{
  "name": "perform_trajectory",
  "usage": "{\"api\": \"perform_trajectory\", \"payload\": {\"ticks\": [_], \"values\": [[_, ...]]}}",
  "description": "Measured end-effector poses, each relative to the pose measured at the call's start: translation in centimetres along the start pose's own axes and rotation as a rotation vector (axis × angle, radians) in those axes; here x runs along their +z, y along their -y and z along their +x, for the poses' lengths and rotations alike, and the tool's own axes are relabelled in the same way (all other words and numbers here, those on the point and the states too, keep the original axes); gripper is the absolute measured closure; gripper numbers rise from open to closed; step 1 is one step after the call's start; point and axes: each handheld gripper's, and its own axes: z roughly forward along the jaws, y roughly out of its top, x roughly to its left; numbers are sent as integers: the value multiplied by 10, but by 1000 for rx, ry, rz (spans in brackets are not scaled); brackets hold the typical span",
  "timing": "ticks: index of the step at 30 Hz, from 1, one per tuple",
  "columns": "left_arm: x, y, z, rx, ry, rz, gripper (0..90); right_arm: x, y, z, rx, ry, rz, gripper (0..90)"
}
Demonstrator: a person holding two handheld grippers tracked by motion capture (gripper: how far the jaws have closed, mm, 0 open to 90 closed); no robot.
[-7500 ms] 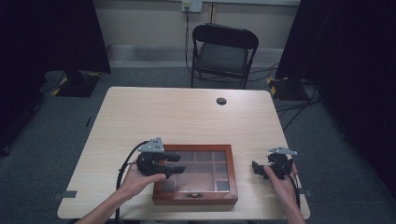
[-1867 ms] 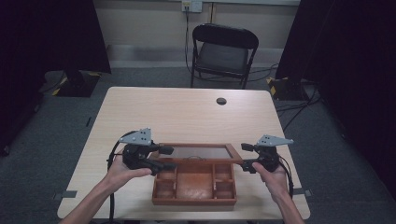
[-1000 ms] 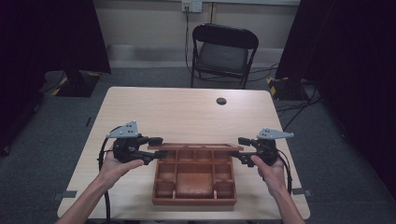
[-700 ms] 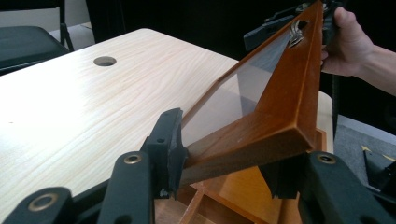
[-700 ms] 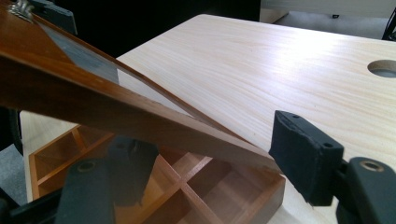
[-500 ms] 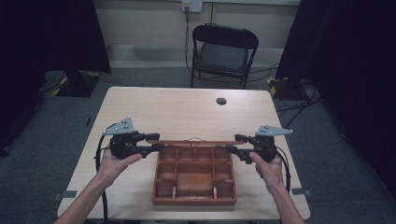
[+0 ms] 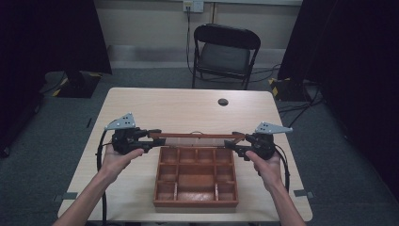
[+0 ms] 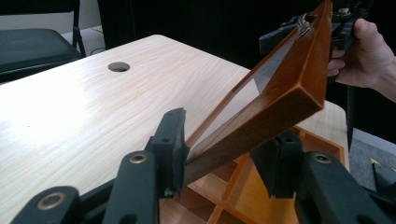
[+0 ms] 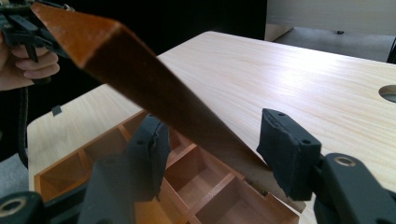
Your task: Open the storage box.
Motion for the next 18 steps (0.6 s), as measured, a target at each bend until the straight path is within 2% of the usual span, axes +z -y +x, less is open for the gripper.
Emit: {"api": "perform_trajectory", "payload": {"ticks": [9, 11, 14, 18], "values": [[6, 1, 5, -8, -14, 4, 549, 0, 0, 0, 10, -4, -6, 449], [6, 1, 8, -7, -9, 2, 549, 1, -2, -2, 15, -5, -7, 448], [8, 1, 12, -33, 6, -23, 550, 2, -3, -3, 21, 2, -6, 432], [9, 2, 16, -36, 14, -27, 550, 4, -5, -5, 25, 8, -2, 408]]}}
